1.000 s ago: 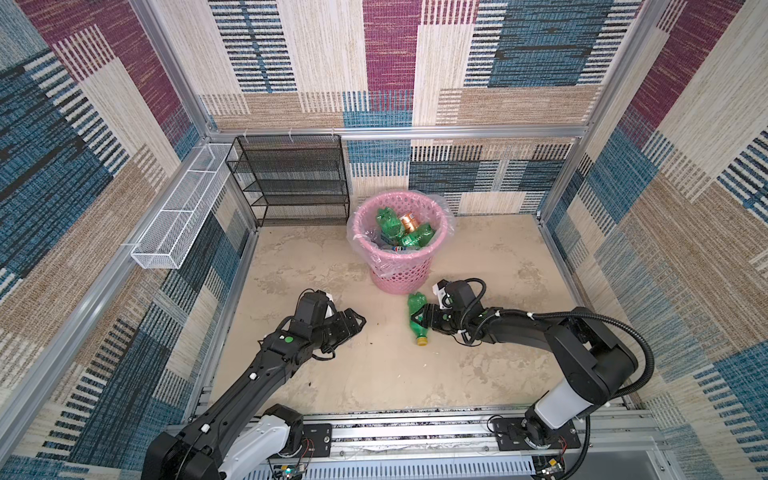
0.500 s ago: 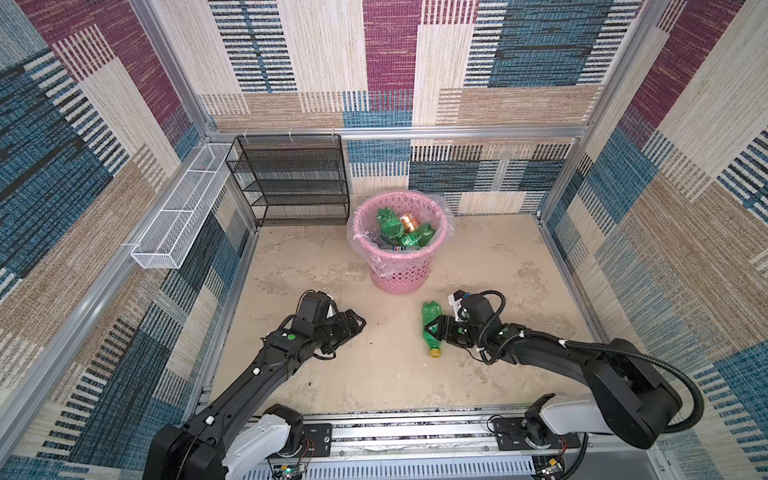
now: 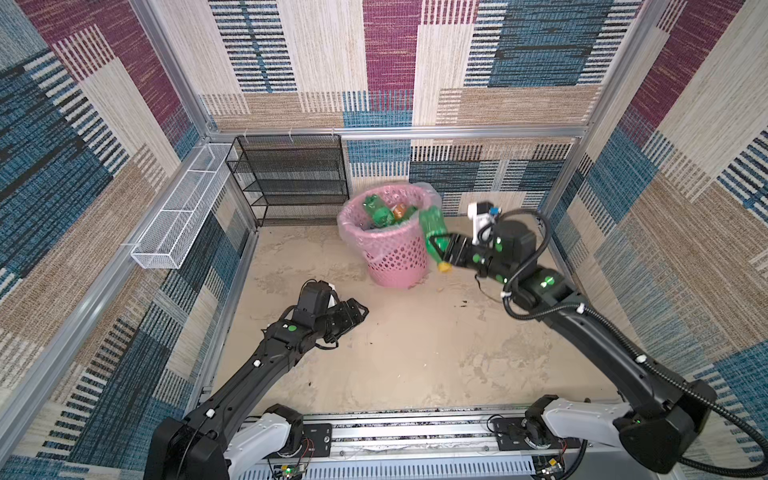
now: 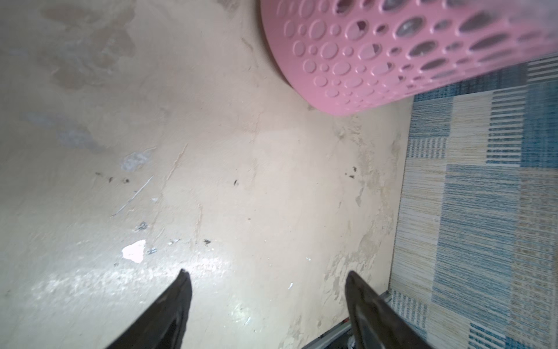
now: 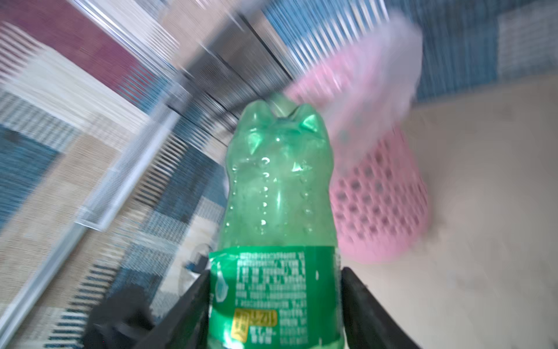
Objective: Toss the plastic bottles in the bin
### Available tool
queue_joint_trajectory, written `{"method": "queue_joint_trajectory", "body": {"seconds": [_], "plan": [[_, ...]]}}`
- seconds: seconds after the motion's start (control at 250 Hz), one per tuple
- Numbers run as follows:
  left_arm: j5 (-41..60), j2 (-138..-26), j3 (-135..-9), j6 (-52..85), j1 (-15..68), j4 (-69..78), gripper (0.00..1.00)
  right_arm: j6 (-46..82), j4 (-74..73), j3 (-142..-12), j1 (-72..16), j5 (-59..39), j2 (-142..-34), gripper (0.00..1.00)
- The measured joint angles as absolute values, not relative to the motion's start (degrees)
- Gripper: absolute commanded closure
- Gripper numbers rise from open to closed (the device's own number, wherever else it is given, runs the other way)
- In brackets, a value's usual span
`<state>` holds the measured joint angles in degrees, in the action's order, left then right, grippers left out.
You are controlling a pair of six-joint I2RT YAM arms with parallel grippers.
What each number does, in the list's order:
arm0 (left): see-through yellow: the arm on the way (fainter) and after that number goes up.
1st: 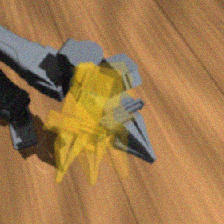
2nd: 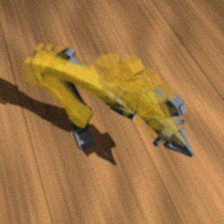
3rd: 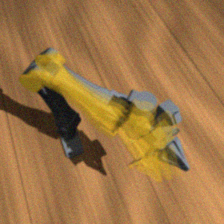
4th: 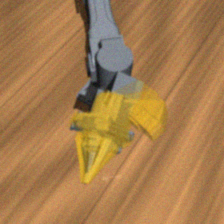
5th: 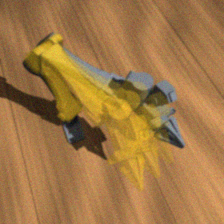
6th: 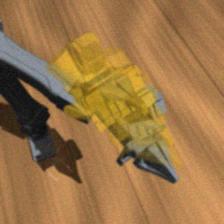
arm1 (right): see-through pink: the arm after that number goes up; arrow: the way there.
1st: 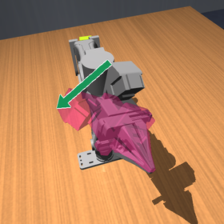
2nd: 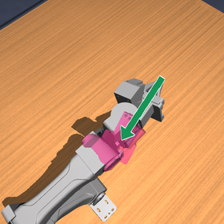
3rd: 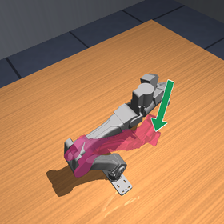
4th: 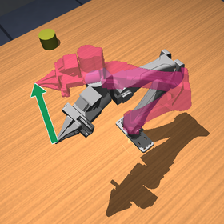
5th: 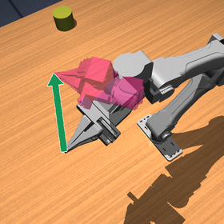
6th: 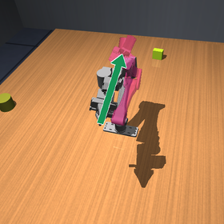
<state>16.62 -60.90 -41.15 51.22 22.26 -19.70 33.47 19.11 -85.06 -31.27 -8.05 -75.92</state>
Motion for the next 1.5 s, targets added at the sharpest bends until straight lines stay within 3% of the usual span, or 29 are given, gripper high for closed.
{"method": "queue_joint_trajectory", "body": {"seconds": [0.056, 0.112, 0.172, 0.376, 0.828, 1.104, 1.276, 1.5], "plan": [[16.6, -61.2, -42.5, 51.2, 22.3, -19.7, 0.19, 31.3, 20.3, -99.3, -31.2, -7.4, -83.2, 0.20], [16.6, -61.5, -43.8, 51.2, 22.3, -19.9, 0.20, 29.5, 20.3, -109.0, -30.9, -6.8, -89.6, 0.35], [16.6, -61.3, -44.5, 51.2, 22.3, -19.9, 0.20, 28.6, 20.8, -111.4, -30.7, -6.9, -93.1, 0.39], [15.2, -56.9, -41.8, 51.2, 22.2, -20.7, 0.20, 28.7, 25.7, -99.0, -30.1, -6.3, -89.6, 0.42], [15.2, -56.5, -40.6, 51.3, 22.0, -21.7, 0.19, 28.7, 22.1, -98.3, -29.9, -7.8, -91.9, 0.36], [14.5, -55.4, -40.2, 51.2, 21.6, -21.9, 0.17, 28.6, 21.4, -90.8, -29.1, -7.9, -88.0, 0.34], [12.9, -56.4, -40.8, 50.0, 18.3, -21.7, 0.13, 28.7, 18.4, -76.6, -21.5, -8.1, -81.7, 0.34], [6.6, -60.0, -44.3, 46.3, 11.3, -17.7, 0.06, 28.0, 13.2, -58.7, -6.7, -9.8, -77.4, 0.23]]}}
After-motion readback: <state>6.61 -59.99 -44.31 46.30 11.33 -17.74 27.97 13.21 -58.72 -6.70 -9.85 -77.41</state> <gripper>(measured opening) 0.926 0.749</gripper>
